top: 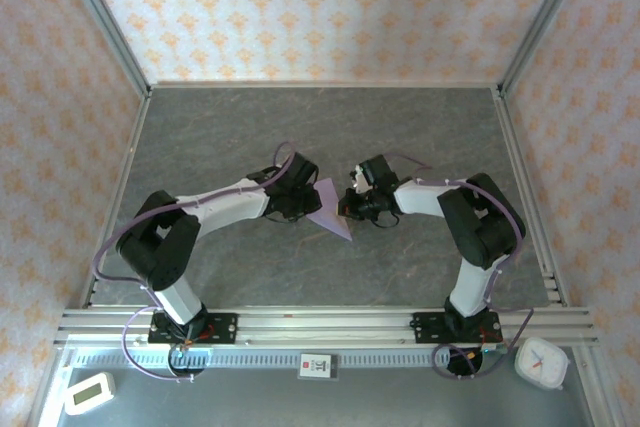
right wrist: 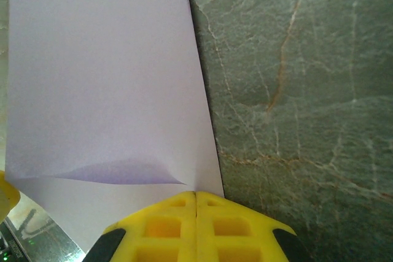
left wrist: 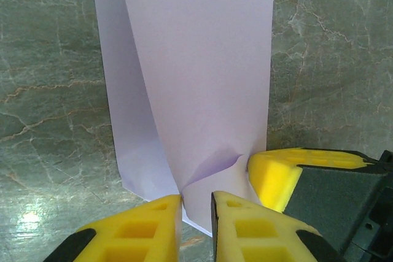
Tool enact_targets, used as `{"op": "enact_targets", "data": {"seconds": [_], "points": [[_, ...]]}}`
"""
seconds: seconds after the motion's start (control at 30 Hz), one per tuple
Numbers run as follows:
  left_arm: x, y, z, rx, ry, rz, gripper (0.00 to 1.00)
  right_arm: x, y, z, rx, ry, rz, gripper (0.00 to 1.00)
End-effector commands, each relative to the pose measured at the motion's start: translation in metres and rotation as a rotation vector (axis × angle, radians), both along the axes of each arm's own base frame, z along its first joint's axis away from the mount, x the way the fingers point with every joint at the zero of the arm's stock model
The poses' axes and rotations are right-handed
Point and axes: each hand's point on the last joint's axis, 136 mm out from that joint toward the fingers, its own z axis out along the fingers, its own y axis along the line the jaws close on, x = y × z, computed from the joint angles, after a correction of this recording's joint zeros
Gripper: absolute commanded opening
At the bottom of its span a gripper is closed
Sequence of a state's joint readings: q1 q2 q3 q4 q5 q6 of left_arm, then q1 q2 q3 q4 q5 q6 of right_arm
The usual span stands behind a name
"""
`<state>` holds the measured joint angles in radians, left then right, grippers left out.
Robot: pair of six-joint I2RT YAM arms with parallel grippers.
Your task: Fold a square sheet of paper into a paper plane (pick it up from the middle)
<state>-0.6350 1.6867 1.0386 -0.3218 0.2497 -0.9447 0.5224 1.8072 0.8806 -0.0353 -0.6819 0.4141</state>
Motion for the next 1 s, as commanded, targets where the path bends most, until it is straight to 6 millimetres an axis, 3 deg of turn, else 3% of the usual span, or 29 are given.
{"op": "enact_targets", "data": {"seconds": [0.0,0.57,0.73,0.97], "points": [[-0.001,0.003,-0.004,0.043,0.020,0.010,0.22,-0.046,-0.045,-0.069,-0.239,0.182,-0.020,0.00],[-0.004,0.009,-0.024,0.027,-0.040,0.004,0.18,-0.046,-0.045,-0.071,-0.244,0.185,-0.014,0.00],[-0.001,0.008,-0.021,0.005,-0.076,0.006,0.17,-0.047,-0.046,-0.071,-0.246,0.188,-0.015,0.00],[0.000,0.006,-0.017,-0.012,-0.101,-0.001,0.00,-0.047,-0.047,-0.071,-0.246,0.188,-0.017,0.00]]}}
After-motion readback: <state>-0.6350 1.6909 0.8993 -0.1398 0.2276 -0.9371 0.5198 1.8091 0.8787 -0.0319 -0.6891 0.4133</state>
